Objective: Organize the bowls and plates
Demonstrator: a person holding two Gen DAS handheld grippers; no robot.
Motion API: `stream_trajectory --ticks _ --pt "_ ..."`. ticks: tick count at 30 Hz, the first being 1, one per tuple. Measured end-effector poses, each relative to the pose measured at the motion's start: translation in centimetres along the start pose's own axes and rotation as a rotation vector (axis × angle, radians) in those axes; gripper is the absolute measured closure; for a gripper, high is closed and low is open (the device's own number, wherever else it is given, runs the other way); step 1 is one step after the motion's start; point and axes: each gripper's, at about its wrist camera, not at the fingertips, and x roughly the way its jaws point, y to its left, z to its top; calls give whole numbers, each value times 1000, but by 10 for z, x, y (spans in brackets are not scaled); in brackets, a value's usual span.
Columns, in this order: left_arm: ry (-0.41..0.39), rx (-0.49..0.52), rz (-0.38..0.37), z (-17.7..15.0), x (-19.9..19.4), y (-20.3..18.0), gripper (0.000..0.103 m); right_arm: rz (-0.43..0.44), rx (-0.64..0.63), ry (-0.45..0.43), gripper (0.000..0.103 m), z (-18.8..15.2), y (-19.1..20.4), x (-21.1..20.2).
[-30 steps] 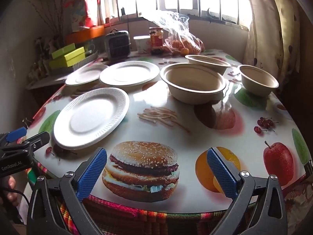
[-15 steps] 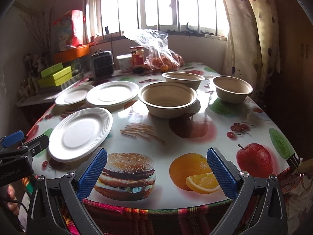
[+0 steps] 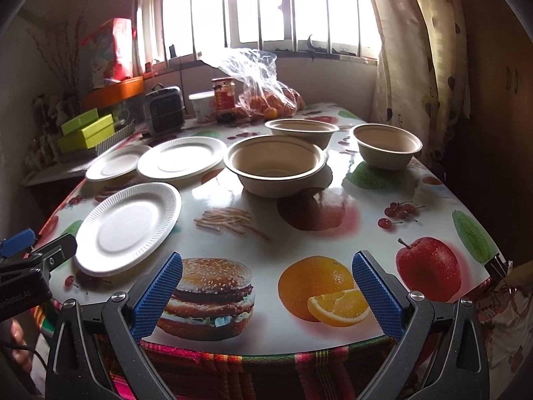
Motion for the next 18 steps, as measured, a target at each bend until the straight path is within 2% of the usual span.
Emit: stream_trajectory --ticks 18 --pt "3 -3 -4 0 3 3 2 0 -2 9 0 0 -1 4"
